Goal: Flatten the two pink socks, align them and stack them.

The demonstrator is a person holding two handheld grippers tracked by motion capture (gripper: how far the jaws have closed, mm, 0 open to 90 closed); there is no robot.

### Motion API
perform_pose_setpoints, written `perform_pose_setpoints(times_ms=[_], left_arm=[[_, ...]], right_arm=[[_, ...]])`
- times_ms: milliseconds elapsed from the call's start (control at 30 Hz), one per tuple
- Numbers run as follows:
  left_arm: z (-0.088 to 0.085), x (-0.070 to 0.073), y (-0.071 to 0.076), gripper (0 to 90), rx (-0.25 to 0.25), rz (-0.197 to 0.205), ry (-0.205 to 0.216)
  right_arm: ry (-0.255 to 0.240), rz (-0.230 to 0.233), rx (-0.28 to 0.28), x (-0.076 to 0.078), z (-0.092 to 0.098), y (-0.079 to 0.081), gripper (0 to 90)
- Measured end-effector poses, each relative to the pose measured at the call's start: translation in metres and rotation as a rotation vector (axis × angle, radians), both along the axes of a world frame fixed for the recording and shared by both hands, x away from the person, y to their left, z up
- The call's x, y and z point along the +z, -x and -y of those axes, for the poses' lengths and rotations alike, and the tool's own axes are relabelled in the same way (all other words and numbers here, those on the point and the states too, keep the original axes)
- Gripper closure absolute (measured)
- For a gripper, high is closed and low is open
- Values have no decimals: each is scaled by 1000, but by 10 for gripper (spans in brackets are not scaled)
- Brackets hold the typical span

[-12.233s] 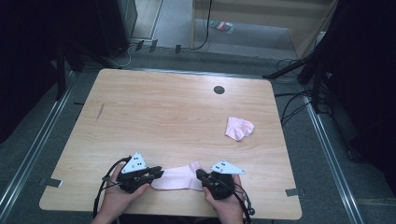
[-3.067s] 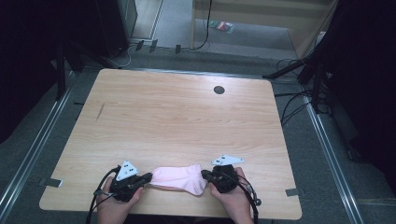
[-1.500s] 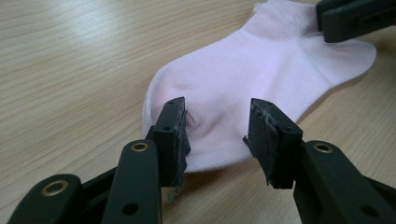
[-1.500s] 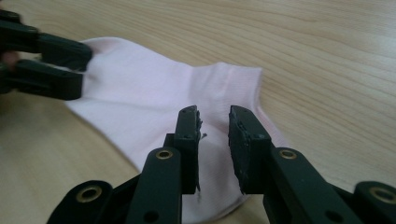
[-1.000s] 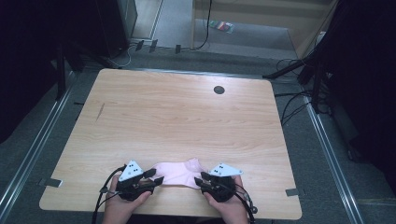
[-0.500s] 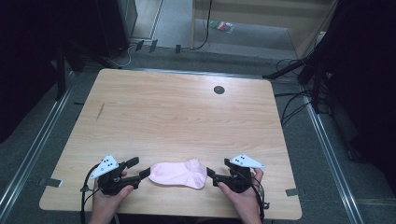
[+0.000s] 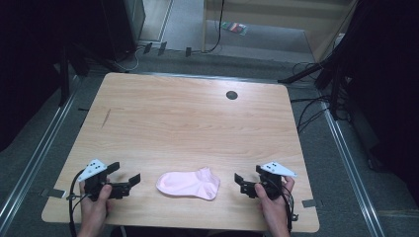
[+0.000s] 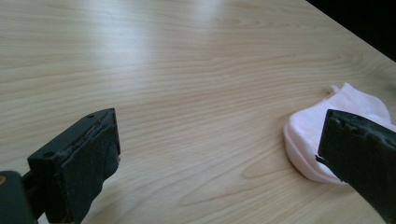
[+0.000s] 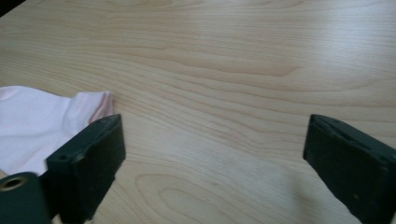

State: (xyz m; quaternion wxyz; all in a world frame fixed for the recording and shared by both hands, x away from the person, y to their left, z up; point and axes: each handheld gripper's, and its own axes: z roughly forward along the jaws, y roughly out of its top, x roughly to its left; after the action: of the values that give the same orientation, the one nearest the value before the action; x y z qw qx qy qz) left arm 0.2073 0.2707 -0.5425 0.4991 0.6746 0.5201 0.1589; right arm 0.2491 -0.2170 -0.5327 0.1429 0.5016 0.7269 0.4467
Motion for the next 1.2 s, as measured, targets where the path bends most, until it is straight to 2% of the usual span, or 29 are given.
perform_pose_setpoints(times_ms=[100, 200, 400, 467, 600, 833, 1000, 1200], left_arm=[[-12, 0, 0, 0, 38, -4, -16], [-25, -1, 0, 0, 75, -13, -24], [-39, -4, -1, 0, 121, -24, -17], [-42, -4, -1, 0, 127, -25, -16], [-46, -4, 1, 0, 146, -22, -48], [-56, -5, 1, 0, 173, -25, -49], [-67, -5, 4, 0, 202, -27, -93], [-78, -5, 5, 0, 220, -29, -93]], right_arm=[[-5, -11, -10, -1, 11, -1, 11], [14, -11, -21, -2, 21, -1, 1], [-12, -7, -59, -3, 44, 2, 1], [-11, -9, -72, -3, 51, 3, 1], [-6, -4, -81, -4, 61, 6, 1], [20, -1, -86, -5, 72, 12, 1], [30, -11, -101, -7, 79, 15, 1], [25, -19, -127, -9, 89, 16, 2]])
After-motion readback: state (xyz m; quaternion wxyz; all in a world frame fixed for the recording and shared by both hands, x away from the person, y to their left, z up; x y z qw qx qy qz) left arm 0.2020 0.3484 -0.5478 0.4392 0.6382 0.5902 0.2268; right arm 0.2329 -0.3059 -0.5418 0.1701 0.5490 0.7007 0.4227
